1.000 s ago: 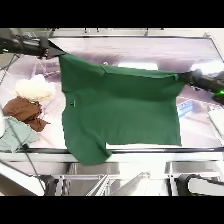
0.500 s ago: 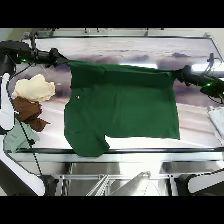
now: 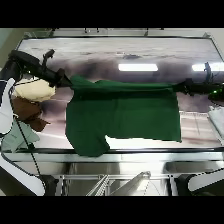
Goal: Fold the shirts.
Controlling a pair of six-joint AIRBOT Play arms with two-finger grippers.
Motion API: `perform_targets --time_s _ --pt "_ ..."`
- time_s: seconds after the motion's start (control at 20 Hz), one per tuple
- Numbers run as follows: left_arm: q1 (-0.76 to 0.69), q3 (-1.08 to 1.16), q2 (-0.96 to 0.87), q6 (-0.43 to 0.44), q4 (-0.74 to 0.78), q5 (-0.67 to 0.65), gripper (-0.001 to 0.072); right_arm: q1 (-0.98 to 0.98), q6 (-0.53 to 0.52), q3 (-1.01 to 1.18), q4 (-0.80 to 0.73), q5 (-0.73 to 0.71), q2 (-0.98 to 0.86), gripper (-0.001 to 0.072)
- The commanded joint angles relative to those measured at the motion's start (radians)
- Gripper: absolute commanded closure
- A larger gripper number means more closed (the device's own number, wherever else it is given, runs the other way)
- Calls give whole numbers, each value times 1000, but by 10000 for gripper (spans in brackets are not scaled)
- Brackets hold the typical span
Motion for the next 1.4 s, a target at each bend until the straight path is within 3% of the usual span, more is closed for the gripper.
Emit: perform_targets --time_s 0.0,0.4,0.45,0.5,0.6,0.8,0.85,0.9,1.05,1.35 --pt "-4 -156 27 -9 16 -47 691 -17 19 -4 -98 63 -5 694" --pt "-53 -301 26 -28 17 -68 692 -19 68 -11 -177 132 -8 688" --pt "-53 -300 27 -34 16 -65 690 -19 68 -11 -176 137 -8 577" --pt "-53 -292 27 -51 15 -59 587 -19 71 -11 -176 143 -6 408" --pt "-37 -244 27 -57 15 -1 24 -28 103 -10 -188 179 13 387" --pt "22 -86 29 -129 16 251 6 -101 222 -11 -309 254 133 382" --pt "34 -85 43 -138 18 279 6 -117 268 -13 -375 286 166 300" --pt "48 -117 77 -133 18 275 6 -135 314 -31 -451 316 203 176" --pt "92 -333 217 -39 24 185 6 -182 372 -226 -581 311 333 175" --pt "245 -760 473 63 24 91 6 -200 345 -607 -560 169 402 187"
